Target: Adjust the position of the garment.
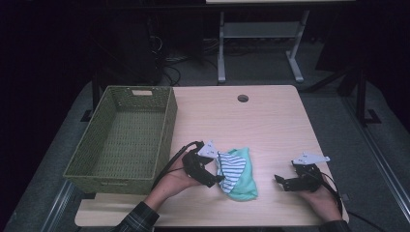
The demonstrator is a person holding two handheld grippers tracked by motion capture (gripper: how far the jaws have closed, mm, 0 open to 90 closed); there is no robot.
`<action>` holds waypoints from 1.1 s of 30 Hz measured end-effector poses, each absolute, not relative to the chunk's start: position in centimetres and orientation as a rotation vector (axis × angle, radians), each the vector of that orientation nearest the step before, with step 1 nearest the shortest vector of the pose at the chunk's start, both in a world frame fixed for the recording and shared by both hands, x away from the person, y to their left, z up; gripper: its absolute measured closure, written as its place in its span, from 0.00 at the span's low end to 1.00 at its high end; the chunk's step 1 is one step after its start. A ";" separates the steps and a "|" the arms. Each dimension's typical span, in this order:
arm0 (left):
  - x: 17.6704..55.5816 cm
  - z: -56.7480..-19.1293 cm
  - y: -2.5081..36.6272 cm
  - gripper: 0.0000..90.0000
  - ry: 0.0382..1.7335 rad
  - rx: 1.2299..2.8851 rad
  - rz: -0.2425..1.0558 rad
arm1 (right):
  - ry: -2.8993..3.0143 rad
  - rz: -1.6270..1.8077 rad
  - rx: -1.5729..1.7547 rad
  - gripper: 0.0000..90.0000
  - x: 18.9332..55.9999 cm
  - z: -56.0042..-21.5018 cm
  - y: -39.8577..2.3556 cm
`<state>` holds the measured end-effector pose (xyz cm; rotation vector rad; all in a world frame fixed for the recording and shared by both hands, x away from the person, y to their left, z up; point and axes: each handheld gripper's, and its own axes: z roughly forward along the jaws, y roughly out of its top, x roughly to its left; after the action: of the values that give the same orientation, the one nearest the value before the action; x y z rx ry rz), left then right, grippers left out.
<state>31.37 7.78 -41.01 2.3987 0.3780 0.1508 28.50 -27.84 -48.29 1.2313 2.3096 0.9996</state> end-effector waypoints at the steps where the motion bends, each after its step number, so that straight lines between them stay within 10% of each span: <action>1: 31.4 -40.9 7.6 0.20 0.358 2.414 0.160 | 2.310 1.000 1.232 0.09 28.5 -48.3 -27.8; 33: 33.6 -45.0 3.9 0.14 0.152 2.670 0.056 | 2.308 1.000 1.234 0.10 28.5 -48.3 -27.9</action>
<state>33.59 3.88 -45.01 2.6697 0.1517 0.0558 28.51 -27.85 -48.30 1.2344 2.3083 1.0005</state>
